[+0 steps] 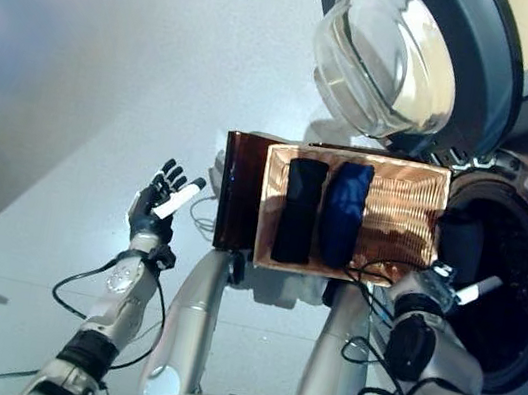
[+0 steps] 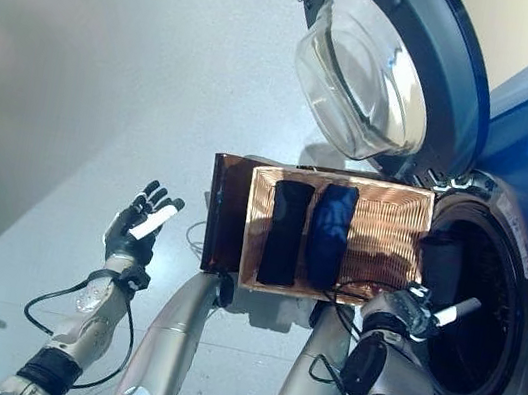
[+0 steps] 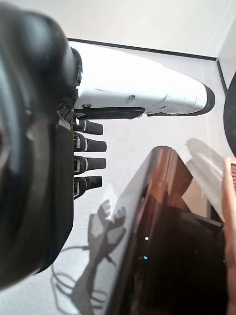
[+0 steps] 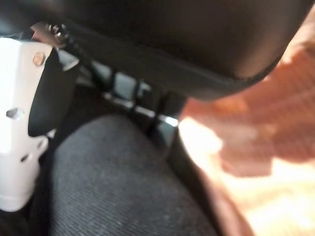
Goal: Pick up the clothes and place them into the washing machine
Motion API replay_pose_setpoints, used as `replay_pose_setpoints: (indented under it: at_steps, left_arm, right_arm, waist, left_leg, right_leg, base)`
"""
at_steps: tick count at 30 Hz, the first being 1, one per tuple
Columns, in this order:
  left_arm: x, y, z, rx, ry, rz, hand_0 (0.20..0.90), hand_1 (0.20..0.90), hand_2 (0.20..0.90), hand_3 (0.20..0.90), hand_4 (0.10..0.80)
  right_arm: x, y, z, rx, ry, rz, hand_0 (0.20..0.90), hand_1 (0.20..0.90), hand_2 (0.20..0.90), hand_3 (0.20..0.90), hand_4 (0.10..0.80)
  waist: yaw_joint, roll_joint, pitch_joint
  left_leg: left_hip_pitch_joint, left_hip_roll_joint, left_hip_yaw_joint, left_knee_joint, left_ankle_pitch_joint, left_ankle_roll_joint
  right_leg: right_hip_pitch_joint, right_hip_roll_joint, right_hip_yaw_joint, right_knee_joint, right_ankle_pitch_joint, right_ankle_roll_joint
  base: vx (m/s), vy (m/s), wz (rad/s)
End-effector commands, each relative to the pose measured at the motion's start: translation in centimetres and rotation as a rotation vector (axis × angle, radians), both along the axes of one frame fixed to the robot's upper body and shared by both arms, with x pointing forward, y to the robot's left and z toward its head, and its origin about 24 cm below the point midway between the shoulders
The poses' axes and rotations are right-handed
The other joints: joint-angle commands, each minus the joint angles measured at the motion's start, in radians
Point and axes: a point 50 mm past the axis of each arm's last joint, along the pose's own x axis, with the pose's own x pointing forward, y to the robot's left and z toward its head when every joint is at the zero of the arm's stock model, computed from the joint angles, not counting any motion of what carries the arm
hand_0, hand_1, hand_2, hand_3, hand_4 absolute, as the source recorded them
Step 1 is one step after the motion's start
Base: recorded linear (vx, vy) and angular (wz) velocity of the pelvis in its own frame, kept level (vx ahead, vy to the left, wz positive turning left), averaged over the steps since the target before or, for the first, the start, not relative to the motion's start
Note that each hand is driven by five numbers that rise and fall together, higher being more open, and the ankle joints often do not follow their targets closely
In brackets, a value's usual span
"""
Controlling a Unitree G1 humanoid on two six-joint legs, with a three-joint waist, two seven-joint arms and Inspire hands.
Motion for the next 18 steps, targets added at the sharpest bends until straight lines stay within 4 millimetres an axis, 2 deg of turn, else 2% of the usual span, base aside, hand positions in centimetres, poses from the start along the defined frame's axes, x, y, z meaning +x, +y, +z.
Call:
replay_pose_setpoints:
  at_steps: [1,2,3,4,5,7,9,10,11,12,13,15,18]
  left_arm:
    - [0.0,0.9,1.8,0.037,-0.121,0.016,0.9,0.9,0.9,0.9,0.8]
    - [0.1,1.1,1.8,0.04,-0.122,0.017,0.9,0.9,0.9,0.9,0.8]
    - [0.0,1.2,1.7,0.044,-0.12,0.016,0.9,0.9,0.9,0.9,0.8]
    - [-0.1,1.4,1.7,0.047,-0.116,0.021,0.9,0.9,0.9,0.9,0.8]
    - [-0.1,1.5,1.6,0.051,-0.114,0.024,0.9,0.9,0.9,0.9,0.8]
    - [-0.2,1.6,1.7,0.059,-0.119,0.027,0.9,0.9,0.9,0.9,0.8]
    - [-0.2,1.9,1.7,0.067,-0.117,0.035,0.9,0.9,0.9,0.9,0.8]
    - [-0.3,2.0,1.7,0.07,-0.12,0.036,0.9,0.9,0.9,0.9,0.8]
    - [-0.3,2.1,1.8,0.075,-0.123,0.037,0.9,0.9,0.9,0.9,0.8]
    - [-0.3,2.2,1.8,0.077,-0.122,0.036,0.9,0.9,0.9,0.9,0.8]
    - [-0.4,2.3,1.8,0.078,-0.122,0.038,0.9,0.9,0.9,0.9,0.8]
    - [-0.5,2.4,1.9,0.08,-0.128,0.042,0.9,0.9,0.9,0.9,0.8]
    - [-0.5,2.5,2.1,0.087,-0.137,0.042,0.9,0.9,0.9,0.9,0.8]
  right_arm:
    - [-3.9,-6.4,2.4,-0.174,0.091,-0.189,0.2,0.2,0.2,0.2,0.3]
    - [-4.0,-6.6,2.5,-0.174,0.093,-0.195,0.2,0.2,0.2,0.2,0.3]
    - [-3.9,-6.9,3.0,-0.187,0.092,-0.196,0.2,0.2,0.2,0.2,0.3]
    - [-3.7,-7.1,3.4,-0.196,0.083,-0.198,0.2,0.2,0.2,0.2,0.3]
    - [-3.8,-7.4,3.7,-0.206,0.077,-0.204,0.2,0.2,0.2,0.2,0.3]
    - [-3.4,-7.7,4.5,-0.224,0.064,-0.207,0.2,0.2,0.2,0.2,0.3]
    - [-3.1,-8.4,5.9,-0.262,0.042,-0.213,0.2,0.2,0.2,0.2,0.3]
    - [-3.0,-8.7,6.4,-0.28,0.036,-0.217,0.2,0.2,0.2,0.2,0.3]
    - [-3.1,-9.1,7.0,-0.295,0.028,-0.226,0.2,0.2,0.2,0.2,0.3]
    - [-3.2,-9.5,7.4,-0.308,0.029,-0.231,0.2,0.2,0.2,0.2,0.3]
    - [-3.1,-9.9,8.1,-0.326,0.027,-0.232,0.2,0.2,0.2,0.2,0.3]
    - [-2.9,-10.4,9.3,-0.368,0.02,-0.225,0.2,0.2,0.2,0.2,0.3]
    - [-2.6,-10.7,10.4,-0.406,0.01,-0.218,0.2,0.2,0.2,0.2,0.3]
  waist:
    - [-0.013,0.029,-0.047]
    - [-0.012,0.03,-0.054]
    - [-0.012,0.028,-0.053]
    - [-0.011,0.028,-0.061]
    - [-0.013,0.026,-0.06]
    - [-0.009,0.025,-0.073]
    - [-0.007,0.021,-0.082]
    - [-0.009,0.018,-0.078]
    - [-0.008,0.017,-0.087]
    - [-0.008,0.015,-0.084]
    - [-0.005,0.016,-0.092]
    - [-0.002,0.014,-0.09]
    - [0.005,0.012,-0.099]
  left_leg:
    - [0.027,0.053,-0.055,0.09,-0.125,-0.115]
    - [0.034,0.05,-0.065,0.09,-0.144,-0.119]
    - [0.023,0.051,-0.053,0.087,-0.122,-0.114]
    - [0.028,0.049,-0.062,0.089,-0.139,-0.118]
    - [0.019,0.051,-0.053,0.087,-0.122,-0.114]
    - [0.025,0.051,-0.063,0.09,-0.146,-0.118]
    - [0.023,0.05,-0.061,0.089,-0.146,-0.117]
    - [0.015,0.05,-0.049,0.086,-0.124,-0.112]
    - [0.023,0.048,-0.061,0.089,-0.146,-0.117]
    - [0.014,0.049,-0.049,0.09,-0.128,-0.113]
    - [0.021,0.047,-0.061,0.093,-0.149,-0.117]
    - [0.012,0.049,-0.048,0.091,-0.129,-0.111]
    - [0.016,0.046,-0.058,0.095,-0.145,-0.114]
  right_leg:
    - [-0.011,0.007,-0.002,-0.113,0.157,-0.032]
    - [-0.006,0.012,0.007,-0.109,0.14,-0.026]
    - [-0.016,0.006,-0.001,-0.116,0.161,-0.034]
    - [-0.013,0.012,0.007,-0.111,0.145,-0.029]
    - [-0.021,0.008,0.001,-0.116,0.163,-0.034]
    - [-0.022,0.013,0.012,-0.107,0.142,-0.028]
    - [-0.023,0.011,0.012,-0.107,0.144,-0.027]
    - [-0.029,0.006,0.003,-0.116,0.166,-0.034]
    - [-0.022,0.012,0.012,-0.109,0.145,-0.027]
    - [-0.028,0.006,0.003,-0.114,0.163,-0.034]
    - [-0.024,0.011,0.013,-0.107,0.143,-0.027]
    - [-0.033,0.005,0.003,-0.111,0.164,-0.032]
    - [-0.033,0.007,0.01,-0.105,0.15,-0.026]
  base:
    - [0.085,-0.007,-0.09]
    - [-0.095,0.003,-0.1]
    - [0.079,-0.002,-0.08]
    - [-0.089,0.004,-0.04]
    - [0.082,-0.007,-0.03]
    - [0.054,-0.007,0.0]
    - [-0.025,-0.004,-0.01]
    - [0.0,0.0,0.0]
    - [-0.08,0.002,0.03]
    - [0.111,-0.006,0.03]
    - [0.0,0.0,0.0]
    - [0.0,0.0,0.0]
    - [0.022,0.0,0.0]
